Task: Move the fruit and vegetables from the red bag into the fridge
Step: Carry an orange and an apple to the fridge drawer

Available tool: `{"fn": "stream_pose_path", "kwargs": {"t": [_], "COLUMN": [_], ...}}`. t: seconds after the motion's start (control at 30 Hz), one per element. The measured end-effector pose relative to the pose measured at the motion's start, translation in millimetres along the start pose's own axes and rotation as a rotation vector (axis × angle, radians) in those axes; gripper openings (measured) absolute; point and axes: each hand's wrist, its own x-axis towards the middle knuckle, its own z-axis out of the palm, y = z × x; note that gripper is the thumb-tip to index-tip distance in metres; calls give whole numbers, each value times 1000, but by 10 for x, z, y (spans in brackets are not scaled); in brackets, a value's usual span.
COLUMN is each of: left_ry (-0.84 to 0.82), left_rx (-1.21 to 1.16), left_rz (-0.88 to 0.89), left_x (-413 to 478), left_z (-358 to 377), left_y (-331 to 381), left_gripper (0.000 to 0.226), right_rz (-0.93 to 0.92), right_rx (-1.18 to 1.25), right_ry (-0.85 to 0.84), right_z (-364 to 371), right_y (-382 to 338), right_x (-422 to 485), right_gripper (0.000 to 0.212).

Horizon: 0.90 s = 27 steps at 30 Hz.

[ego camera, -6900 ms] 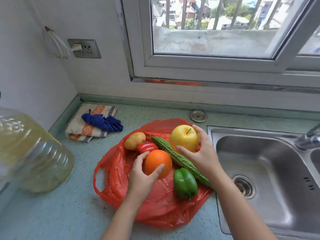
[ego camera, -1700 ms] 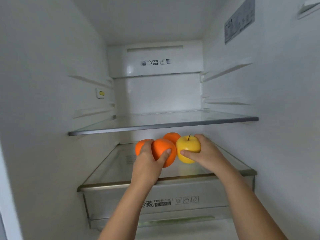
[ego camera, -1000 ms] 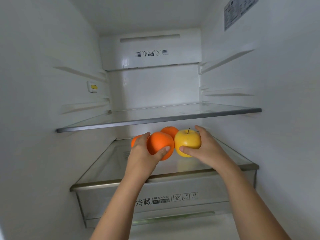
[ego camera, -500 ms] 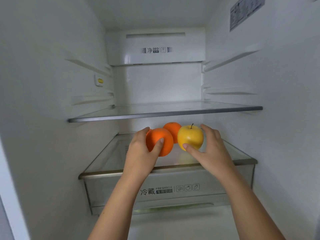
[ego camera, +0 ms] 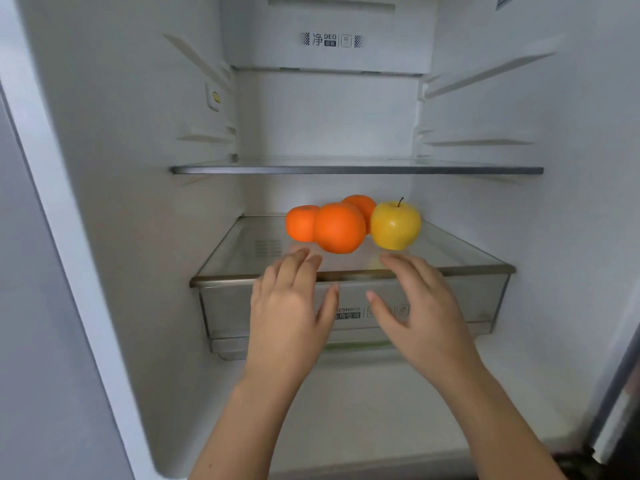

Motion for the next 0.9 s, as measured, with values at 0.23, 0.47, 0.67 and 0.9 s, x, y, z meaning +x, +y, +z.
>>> {"fn": "stream_pose_path", "kwargs": {"t": [0.23,0.47,0.67,0.9], "left_ry": [-56,-36,-9,6], "left_rx": [29,127,210,323], "left_rz": [10,3,-113,-309], "left_x": [-565,-1040,-1519,-2372], "left_z": [-62,-312,-614,-1105], "left_y": [6,112,363,663], "left_gripper": [39,38,38,37], "right_rz": [-49,-69,-126,-245], "right_rx": [-73,1,120,319], "right_ry": [-57,-133,-195,-312], "right_z": [41,-21,-160,-282], "right_y": [-258,-457,-612,-930], "right_x": [-411,-800,-1147,-1722], "right_gripper": [47,46,44,42]}}
